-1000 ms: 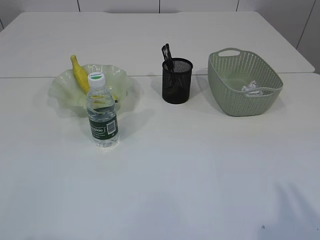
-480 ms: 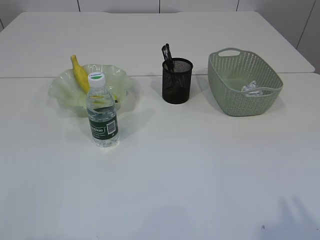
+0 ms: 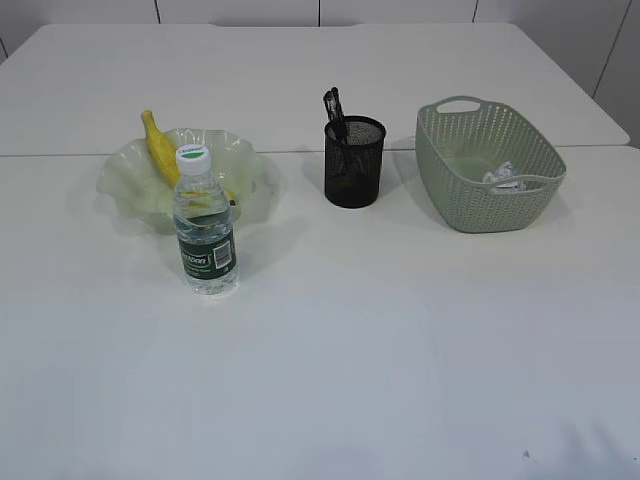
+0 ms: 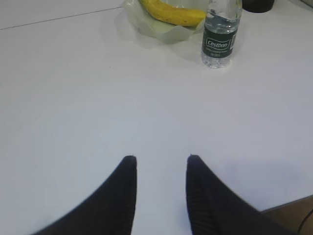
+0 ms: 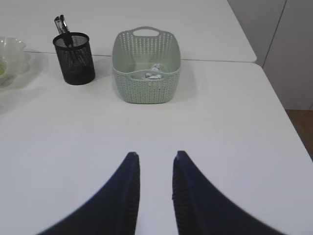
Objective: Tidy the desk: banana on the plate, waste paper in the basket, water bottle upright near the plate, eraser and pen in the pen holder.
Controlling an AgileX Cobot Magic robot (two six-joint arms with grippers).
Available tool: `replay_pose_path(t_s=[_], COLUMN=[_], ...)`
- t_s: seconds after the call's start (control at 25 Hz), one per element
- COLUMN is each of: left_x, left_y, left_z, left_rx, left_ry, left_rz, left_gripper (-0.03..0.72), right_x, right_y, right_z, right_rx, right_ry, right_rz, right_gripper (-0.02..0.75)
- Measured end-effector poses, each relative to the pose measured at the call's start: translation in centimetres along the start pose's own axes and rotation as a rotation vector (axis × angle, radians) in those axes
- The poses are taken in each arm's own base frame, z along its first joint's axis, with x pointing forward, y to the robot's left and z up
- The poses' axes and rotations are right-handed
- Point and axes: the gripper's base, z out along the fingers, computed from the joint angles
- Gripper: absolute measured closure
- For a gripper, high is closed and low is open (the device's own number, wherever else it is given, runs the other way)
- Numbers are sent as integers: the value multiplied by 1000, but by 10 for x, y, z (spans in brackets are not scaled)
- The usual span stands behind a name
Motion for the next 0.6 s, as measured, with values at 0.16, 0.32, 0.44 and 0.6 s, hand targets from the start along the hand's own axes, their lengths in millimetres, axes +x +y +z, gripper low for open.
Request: replay_pose_path(t_s=[0.16,0.32,0.44,0.6], left_x=[0,0,0,0], left_y=[0,0,0,0], left_z=[0,0,0,0], left_rx=[0,0,0,0], left_ry=[0,0,0,0], left_rz=[0,0,0,0], left_gripper=[449,449,449,449], right_x=[-1,2,4,6], right_y=[5,8,9,9], right_z=[-4,-6,-10,-16], right_rx=[-59,-91,-103,-111], right_ry=[-1,36,21,-10], right_rz=[-18,-7,4,13], right_gripper=[561,561,561,561])
